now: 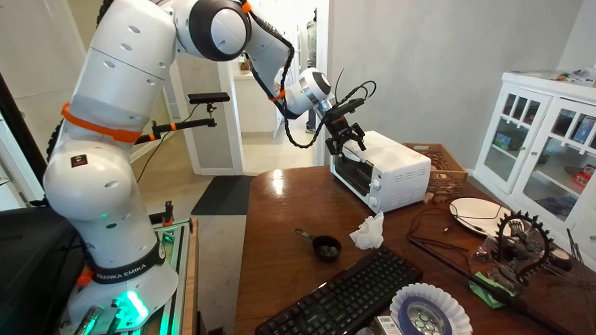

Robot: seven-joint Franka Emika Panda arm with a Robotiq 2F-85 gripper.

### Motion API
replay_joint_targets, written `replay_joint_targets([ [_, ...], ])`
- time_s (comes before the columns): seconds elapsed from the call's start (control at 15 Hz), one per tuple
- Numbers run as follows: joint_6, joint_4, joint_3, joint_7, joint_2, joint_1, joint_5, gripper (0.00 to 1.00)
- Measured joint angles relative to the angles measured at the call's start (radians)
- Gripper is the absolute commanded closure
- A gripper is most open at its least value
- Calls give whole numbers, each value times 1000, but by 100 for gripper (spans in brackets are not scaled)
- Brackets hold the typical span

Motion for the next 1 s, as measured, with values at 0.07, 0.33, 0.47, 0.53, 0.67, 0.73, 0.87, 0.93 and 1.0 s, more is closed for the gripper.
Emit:
replay_joint_targets([
  [0.07,5,12,2,-1,17,16,-28,0],
  [0.33,70,17,14,98,21,49,-66,0],
  [0.47,129,4,14,176,-10,43,-66,0],
  [0.53,172,-15,15,210,-36,31,-64,0],
  [0.67,282,-70,17,243,-93,-14,-45,0],
  [0.73,347,-105,20,240,-119,-46,-19,0],
  [0.87,438,-168,30,188,-150,-110,66,0],
  [0.93,467,-195,36,147,-156,-137,115,0],
  [1.0,483,-216,43,105,-157,-157,159,0],
])
